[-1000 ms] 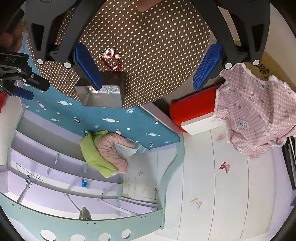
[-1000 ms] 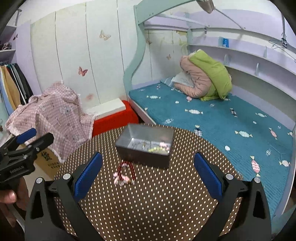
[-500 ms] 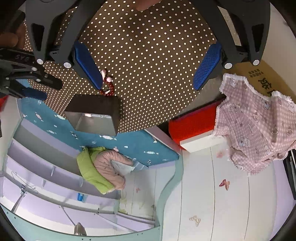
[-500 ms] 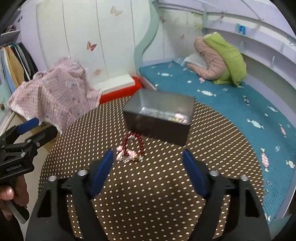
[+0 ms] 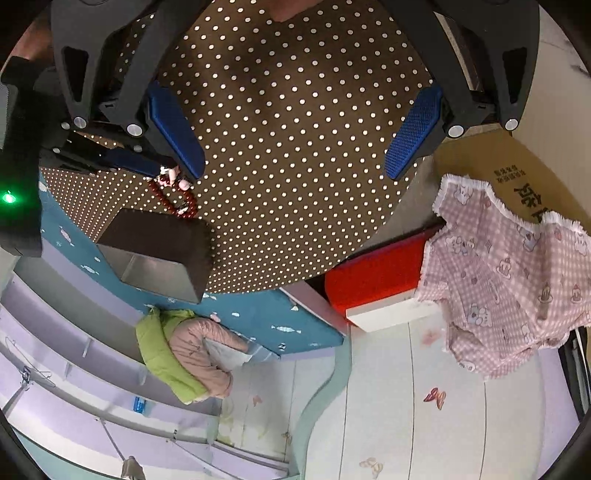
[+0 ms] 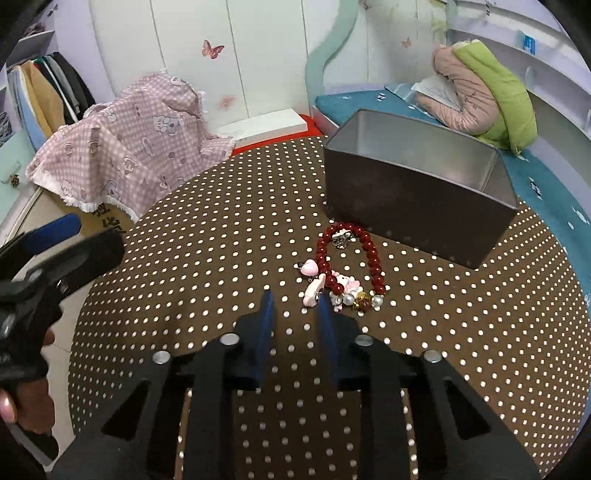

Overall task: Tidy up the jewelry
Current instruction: 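Grasp pink charm beside red bead bracelet with right gripper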

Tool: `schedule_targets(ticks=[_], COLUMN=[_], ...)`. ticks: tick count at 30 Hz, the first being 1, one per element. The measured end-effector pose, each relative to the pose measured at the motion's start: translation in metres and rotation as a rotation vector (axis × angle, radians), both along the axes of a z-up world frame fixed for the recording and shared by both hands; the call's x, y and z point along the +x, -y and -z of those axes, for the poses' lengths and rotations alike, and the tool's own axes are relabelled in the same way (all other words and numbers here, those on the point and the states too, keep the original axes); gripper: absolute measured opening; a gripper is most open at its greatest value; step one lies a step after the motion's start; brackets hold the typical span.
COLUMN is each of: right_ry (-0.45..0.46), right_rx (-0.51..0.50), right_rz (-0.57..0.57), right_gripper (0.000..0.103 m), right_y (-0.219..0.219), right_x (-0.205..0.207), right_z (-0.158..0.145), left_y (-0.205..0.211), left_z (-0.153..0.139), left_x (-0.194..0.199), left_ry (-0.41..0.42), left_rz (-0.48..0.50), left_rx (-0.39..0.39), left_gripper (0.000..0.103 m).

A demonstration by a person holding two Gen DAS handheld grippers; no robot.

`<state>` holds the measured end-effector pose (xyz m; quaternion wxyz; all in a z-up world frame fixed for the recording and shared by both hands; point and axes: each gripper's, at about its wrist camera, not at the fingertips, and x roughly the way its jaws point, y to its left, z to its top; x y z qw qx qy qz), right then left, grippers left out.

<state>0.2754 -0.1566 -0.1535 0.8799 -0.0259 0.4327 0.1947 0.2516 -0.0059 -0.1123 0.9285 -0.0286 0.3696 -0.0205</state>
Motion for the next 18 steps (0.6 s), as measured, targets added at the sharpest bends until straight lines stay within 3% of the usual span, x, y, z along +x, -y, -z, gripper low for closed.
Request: schedule_targets(ticks=[8,18], right_ry=[0.002,0.018], right_rx=[-0.014,0.006], right_rz=[0.023,0.069], right_gripper=[0.007,0.015], right_y=[0.002,0.009], right_x=[0.008,0.015], right_z=[0.012,0.013], left_y=[-0.004,0.002], left_z=[0.006,0.011], left_x=[0.008,0.014], left_ry=[-0.016,-0.025], left_rz=[-0.003,0.009], left_rx=[-0.008,-0.003], left_gripper=[0.098,0.098])
